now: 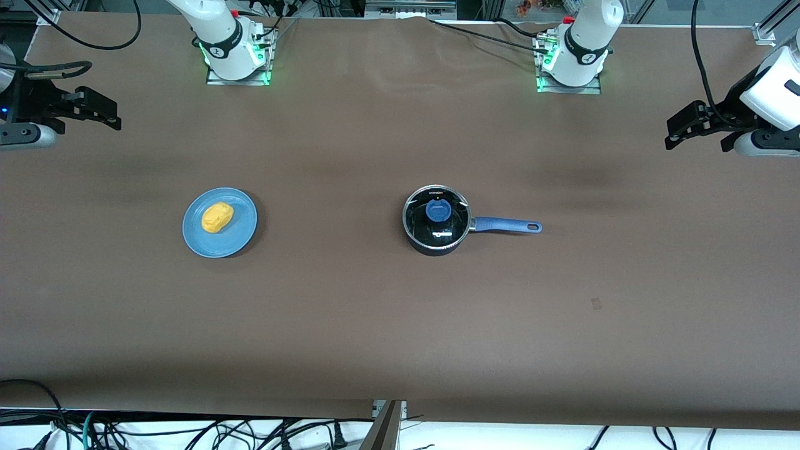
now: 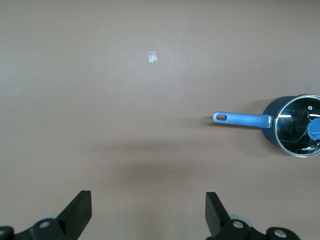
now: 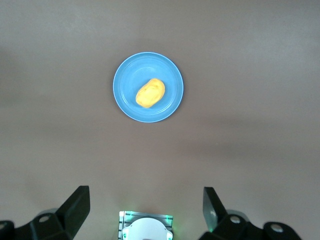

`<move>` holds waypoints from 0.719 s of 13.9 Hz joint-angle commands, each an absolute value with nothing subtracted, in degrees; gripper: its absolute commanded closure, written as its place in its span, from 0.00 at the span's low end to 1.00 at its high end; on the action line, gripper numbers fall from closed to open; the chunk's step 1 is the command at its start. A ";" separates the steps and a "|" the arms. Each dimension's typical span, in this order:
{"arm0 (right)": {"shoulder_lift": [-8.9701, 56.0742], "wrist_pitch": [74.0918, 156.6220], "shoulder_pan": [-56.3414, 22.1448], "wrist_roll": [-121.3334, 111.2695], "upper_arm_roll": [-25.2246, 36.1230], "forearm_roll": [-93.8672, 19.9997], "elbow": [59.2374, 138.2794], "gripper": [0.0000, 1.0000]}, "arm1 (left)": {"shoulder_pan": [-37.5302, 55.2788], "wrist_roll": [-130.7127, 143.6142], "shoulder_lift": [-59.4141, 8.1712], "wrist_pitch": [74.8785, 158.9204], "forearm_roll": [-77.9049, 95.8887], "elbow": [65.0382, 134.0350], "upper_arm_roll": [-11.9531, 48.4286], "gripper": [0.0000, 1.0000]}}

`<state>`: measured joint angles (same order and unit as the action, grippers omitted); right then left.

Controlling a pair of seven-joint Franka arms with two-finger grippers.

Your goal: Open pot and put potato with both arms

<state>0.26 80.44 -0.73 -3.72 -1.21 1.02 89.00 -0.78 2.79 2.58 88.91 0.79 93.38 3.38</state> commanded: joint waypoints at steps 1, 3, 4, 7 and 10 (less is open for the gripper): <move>0.79 79.80 0.09 -2.99 -1.76 0.26 87.63 0.00 | -0.70 3.16 2.90 88.15 0.53 93.16 3.52 0.00; 0.79 79.80 0.09 -3.08 -1.76 0.26 87.63 0.00 | -0.70 3.08 2.99 88.15 0.44 93.16 3.52 0.00; 0.79 79.80 0.09 -3.08 -1.76 0.26 87.63 0.00 | -0.70 2.99 2.99 88.07 0.44 93.16 3.52 0.00; 1.23 79.80 0.09 -3.69 -1.76 0.44 87.63 0.00 | -0.62 3.16 2.90 88.07 0.35 93.16 3.69 0.00; 1.50 82.08 -0.09 -4.04 -1.67 0.35 87.71 0.00 | -0.70 2.99 2.90 88.07 0.00 93.25 3.60 0.00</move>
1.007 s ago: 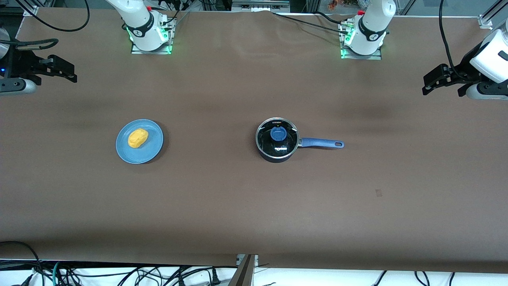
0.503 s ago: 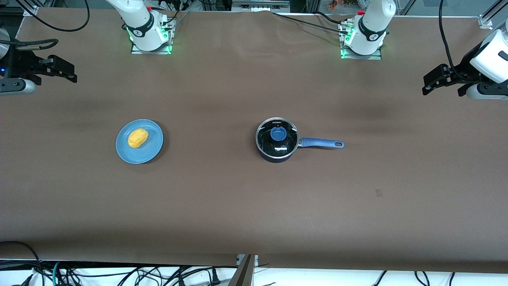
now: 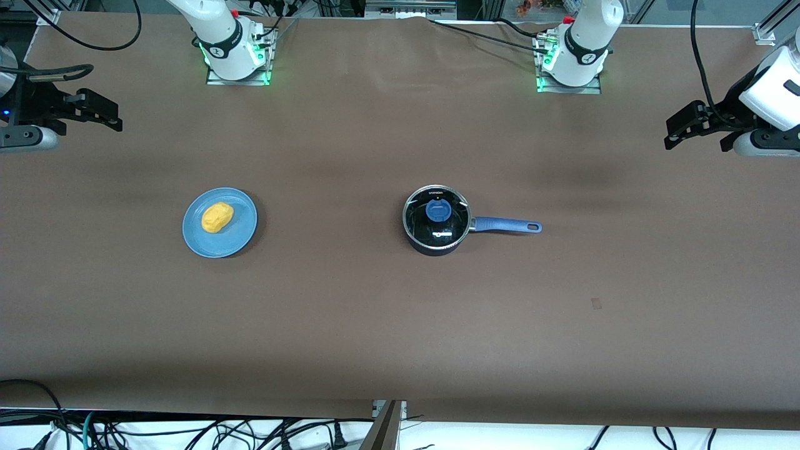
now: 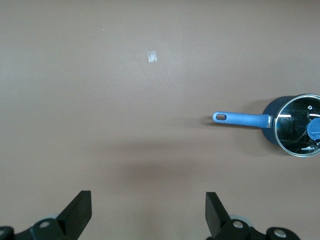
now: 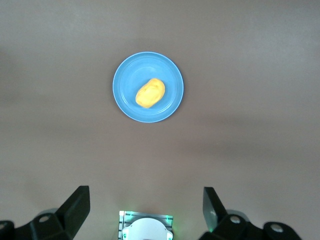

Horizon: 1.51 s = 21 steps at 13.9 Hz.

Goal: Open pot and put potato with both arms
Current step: 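Move the right gripper to the potato while the left gripper reaches the lid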

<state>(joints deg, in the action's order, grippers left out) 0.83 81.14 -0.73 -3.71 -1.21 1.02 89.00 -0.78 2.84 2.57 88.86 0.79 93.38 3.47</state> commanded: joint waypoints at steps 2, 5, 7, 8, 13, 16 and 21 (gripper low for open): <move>1.84 83.14 0.09 -4.13 -2.02 0.35 88.94 0.00 | -0.70 2.99 2.90 88.15 0.00 93.25 3.60 0.00; 1.67 89.53 0.35 -4.13 -2.11 0.88 95.07 0.00 | -0.70 2.99 2.90 88.07 0.00 93.25 3.60 0.00; 1.41 93.59 0.44 -3.87 -2.11 0.97 99.21 0.00 | -0.70 2.99 2.90 88.07 0.00 93.25 3.60 0.00; 1.75 95.95 0.44 -3.95 -2.11 0.97 101.14 0.00 | -0.70 2.99 2.90 88.07 0.00 93.25 3.60 0.00; 4.47 108.88 2.81 -0.37 -2.11 0.18 112.49 0.00 | -0.53 5.35 2.55 88.15 0.09 93.25 4.30 0.00; 8.86 114.32 2.46 10.34 -2.11 0.26 114.95 0.00 | -0.53 11.93 -1.04 89.55 0.79 93.16 9.74 0.00; 13.26 123.21 2.37 23.27 -2.20 0.18 119.79 0.00 | 0.78 31.08 -13.15 100.08 0.36 92.99 24.68 0.00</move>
<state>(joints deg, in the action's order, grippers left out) 13.06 120.43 1.96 18.76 -1.67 0.92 117.74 -0.12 24.49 -7.50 96.53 0.92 94.32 20.96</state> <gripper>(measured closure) 0.000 0.000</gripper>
